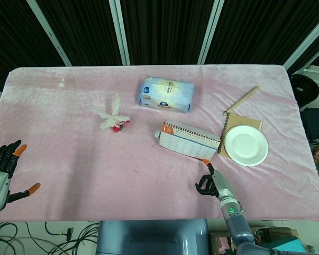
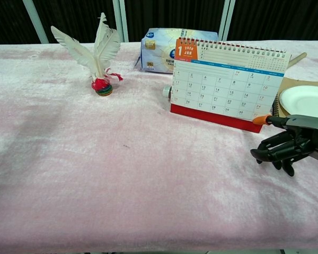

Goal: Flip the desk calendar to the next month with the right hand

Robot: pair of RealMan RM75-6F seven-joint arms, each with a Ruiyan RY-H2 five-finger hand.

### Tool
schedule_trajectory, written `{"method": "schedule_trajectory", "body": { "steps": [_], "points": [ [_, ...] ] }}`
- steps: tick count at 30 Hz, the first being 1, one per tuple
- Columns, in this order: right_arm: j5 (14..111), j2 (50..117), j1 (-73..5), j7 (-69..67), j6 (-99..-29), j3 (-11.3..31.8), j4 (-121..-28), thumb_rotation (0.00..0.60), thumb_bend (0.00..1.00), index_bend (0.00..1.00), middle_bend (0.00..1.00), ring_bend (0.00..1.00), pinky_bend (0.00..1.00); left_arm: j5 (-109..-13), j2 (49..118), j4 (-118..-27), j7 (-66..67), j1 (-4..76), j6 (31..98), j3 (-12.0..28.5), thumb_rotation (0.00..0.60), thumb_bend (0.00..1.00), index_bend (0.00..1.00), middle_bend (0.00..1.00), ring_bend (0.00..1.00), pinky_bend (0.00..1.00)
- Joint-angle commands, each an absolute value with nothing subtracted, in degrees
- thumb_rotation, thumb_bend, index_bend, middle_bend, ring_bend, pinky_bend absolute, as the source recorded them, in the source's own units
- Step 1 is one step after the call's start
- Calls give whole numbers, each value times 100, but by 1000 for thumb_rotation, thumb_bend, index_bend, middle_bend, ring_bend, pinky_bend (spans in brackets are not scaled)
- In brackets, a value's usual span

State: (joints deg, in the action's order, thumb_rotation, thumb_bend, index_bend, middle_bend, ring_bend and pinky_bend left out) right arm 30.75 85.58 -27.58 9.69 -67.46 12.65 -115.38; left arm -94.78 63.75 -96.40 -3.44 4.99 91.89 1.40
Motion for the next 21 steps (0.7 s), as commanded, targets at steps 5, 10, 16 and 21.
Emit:
{"method": "schedule_trajectory", "body": {
  "steps": [5,10,16,21],
  "points": [
    [3033,8572,-2773,976,-6746,1289,-11504,600,348,0,576,673,711,-9484,6374,-9645,-341,497,9192,139,600,0,0,0,0,0],
    [2946,8605,-2815,988,-6730,1351,-11438,600,347,0,577,673,711,-9476,6373,-9644,-347,498,9184,139,600,0,0,0,0,0],
    [2829,8662,-2912,932,-6596,1511,-11333,600,348,8,580,678,711,-9465,6368,-9652,-352,498,9174,139,600,0,0,0,0,0],
    [2917,8659,-2944,868,-6508,1559,-11415,600,348,28,583,681,711,-9471,6365,-9650,-358,500,9171,137,600,0,0,0,0,0]
  ]
}}
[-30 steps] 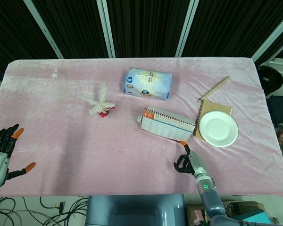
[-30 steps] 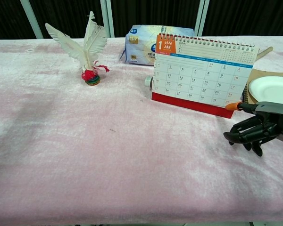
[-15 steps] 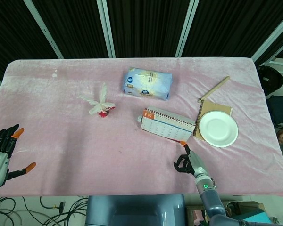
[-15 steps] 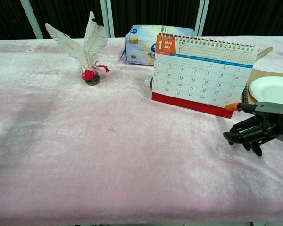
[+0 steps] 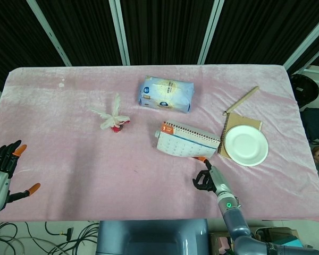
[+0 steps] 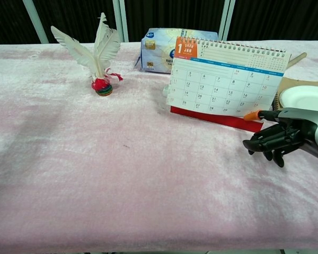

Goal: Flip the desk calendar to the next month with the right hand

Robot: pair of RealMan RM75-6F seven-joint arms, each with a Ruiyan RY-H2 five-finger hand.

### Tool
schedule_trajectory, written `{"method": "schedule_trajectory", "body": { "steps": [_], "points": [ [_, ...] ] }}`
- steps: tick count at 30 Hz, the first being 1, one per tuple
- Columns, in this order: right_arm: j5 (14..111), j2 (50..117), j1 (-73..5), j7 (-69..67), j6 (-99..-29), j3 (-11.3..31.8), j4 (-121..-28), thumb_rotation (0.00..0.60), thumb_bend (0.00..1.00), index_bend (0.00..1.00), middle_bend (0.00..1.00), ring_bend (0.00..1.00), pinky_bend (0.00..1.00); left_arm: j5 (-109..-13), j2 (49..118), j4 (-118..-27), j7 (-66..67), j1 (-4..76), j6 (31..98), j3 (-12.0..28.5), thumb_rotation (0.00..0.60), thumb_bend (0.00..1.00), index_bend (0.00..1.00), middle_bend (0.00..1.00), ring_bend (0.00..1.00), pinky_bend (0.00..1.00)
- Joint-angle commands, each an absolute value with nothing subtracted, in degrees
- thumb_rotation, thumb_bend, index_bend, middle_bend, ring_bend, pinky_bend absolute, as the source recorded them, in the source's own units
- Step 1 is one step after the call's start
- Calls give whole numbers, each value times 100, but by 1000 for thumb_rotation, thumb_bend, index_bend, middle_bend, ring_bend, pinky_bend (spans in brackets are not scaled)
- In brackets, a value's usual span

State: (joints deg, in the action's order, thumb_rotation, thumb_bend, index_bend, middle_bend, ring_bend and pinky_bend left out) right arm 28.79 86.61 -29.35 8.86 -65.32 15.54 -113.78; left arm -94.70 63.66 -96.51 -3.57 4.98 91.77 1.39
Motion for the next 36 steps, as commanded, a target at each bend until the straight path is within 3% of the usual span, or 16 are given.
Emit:
{"method": "schedule_trajectory", "body": {
  "steps": [1,15,26,32,36],
  "points": [
    [2936,8660,-2941,841,-6490,1564,-11444,600,348,32,585,682,711,-9472,6365,-9649,-359,501,9169,136,600,0,0,0,0,0],
    [3712,8625,-2805,632,-6572,1416,-11998,600,350,88,587,683,711,-9494,6356,-9646,-385,501,9173,128,600,0,0,0,0,0],
    [5664,7956,-2390,618,-7386,1510,-13307,600,360,202,578,666,699,-9522,6360,-9647,-396,499,9195,126,600,0,0,0,0,0],
    [6236,7606,-2338,834,-7718,1756,-13499,600,359,218,520,593,613,-9521,6364,-9647,-393,506,9184,127,600,0,0,0,0,0],
    [5993,7313,-2509,1263,-7793,2104,-13392,600,346,211,329,384,425,-9501,6365,-9638,-395,506,9179,133,600,0,0,0,0,0]
  ]
}}
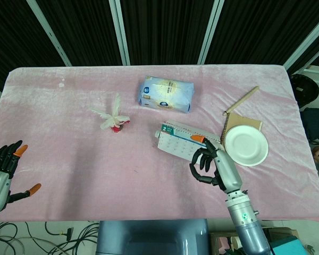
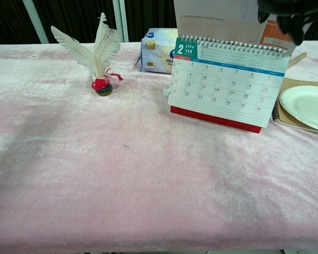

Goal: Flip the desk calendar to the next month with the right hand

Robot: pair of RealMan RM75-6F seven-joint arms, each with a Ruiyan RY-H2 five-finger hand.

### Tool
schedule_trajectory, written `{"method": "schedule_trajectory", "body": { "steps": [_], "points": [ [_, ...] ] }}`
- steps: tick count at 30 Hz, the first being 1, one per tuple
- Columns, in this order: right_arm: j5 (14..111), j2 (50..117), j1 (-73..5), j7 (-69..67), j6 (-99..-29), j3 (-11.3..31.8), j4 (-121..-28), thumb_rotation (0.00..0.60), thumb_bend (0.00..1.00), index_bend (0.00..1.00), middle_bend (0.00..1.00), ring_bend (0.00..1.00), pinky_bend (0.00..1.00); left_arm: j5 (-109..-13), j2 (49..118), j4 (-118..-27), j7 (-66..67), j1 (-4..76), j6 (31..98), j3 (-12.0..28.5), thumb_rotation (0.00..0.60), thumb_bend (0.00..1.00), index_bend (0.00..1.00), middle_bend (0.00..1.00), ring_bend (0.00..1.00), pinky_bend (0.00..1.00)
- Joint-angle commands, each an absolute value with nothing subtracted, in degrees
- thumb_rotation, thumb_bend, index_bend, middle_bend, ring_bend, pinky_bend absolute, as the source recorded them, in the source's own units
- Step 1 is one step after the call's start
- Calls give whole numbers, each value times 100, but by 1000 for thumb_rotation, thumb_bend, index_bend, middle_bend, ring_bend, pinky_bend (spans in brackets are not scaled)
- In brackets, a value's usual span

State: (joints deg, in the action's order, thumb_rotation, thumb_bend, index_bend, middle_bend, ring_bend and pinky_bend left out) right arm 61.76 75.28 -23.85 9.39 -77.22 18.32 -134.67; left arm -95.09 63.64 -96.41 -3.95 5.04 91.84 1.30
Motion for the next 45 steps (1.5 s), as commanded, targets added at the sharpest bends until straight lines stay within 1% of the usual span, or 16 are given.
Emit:
{"method": "schedule_trajectory", "body": {
  "steps": [1,4,10,12,15,17,22,28,31,34,36,40,42,45],
  "points": [
    [5883,7237,-2571,1371,-7763,2179,-13340,600,327,197,277,302,357,-9493,6365,-9634,-396,507,9172,135,600,0,0,0,0,0],
    [5529,6980,-2771,1751,-7646,2369,-13116,600,275,151,221,176,241,-9479,6370,-9625,-384,514,9153,136,600,0,0,0,0,0],
    [4740,6616,-3135,2352,-7377,2580,-12721,600,145,20,82,49,156,-9472,6379,-9620,-361,520,9129,132,600,0,0,0,0,0],
    [4339,6488,-3320,2611,-7215,2631,-12540,600,103,2,46,20,138,-9472,6381,-9621,-353,516,9134,129,600,0,0,0,0,0],
    [3883,6337,-3543,2966,-7029,2628,-12364,600,51,0,5,0,117,-9461,6382,-9622,-353,511,9137,130,600,0,0,0,0,0],
    [3597,6234,-3698,3256,-6940,2580,-12265,600,35,0,1,0,116,-9456,6383,-9621,-344,512,9130,130,600,0,0,0,0,0],
    [3059,6088,-3934,3595,-6662,2388,-12153,600,30,0,2,0,116,-9456,6386,-9622,-336,517,9110,122,600,0,0,0,0,0],
    [2784,5920,-4000,3654,-6453,2167,-12174,600,31,0,6,0,116,-9464,6372,-9639,-348,506,9139,124,600,0,0,0,0,0],
    [3159,5791,-3804,3328,-6561,2165,-12338,600,37,0,5,0,116,-9456,6361,-9642,-361,499,9153,129,600,0,0,0,0,0],
    [3855,5640,-3470,3001,-6763,2059,-12503,600,55,0,1,0,116,-9450,6353,-9640,-351,498,9146,128,600,0,0,0,0,0],
    [4613,5482,-3088,2738,-6997,1855,-12626,600,64,0,0,0,116,-9424,6349,-9634,-316,497,9127,127,600,0,0,0,0,0],
    [6442,5253,-2140,2161,-7613,1127,-12492,600,68,0,0,0,110,-9288,6331,-9640,-167,492,9038,136,600,0,0,0,0,0],
    [7341,5219,-1663,1813,-7945,675,-12148,600,69,0,0,0,104,-9227,6321,-9651,-69,490,8999,142,600,0,0,0,0,0],
    [8374,5277,-1095,1309,-8432,111,-11426,600,69,0,0,0,103,-9196,6320,-9664,57,485,8978,142,600,0,0,0,0,0]
  ]
}}
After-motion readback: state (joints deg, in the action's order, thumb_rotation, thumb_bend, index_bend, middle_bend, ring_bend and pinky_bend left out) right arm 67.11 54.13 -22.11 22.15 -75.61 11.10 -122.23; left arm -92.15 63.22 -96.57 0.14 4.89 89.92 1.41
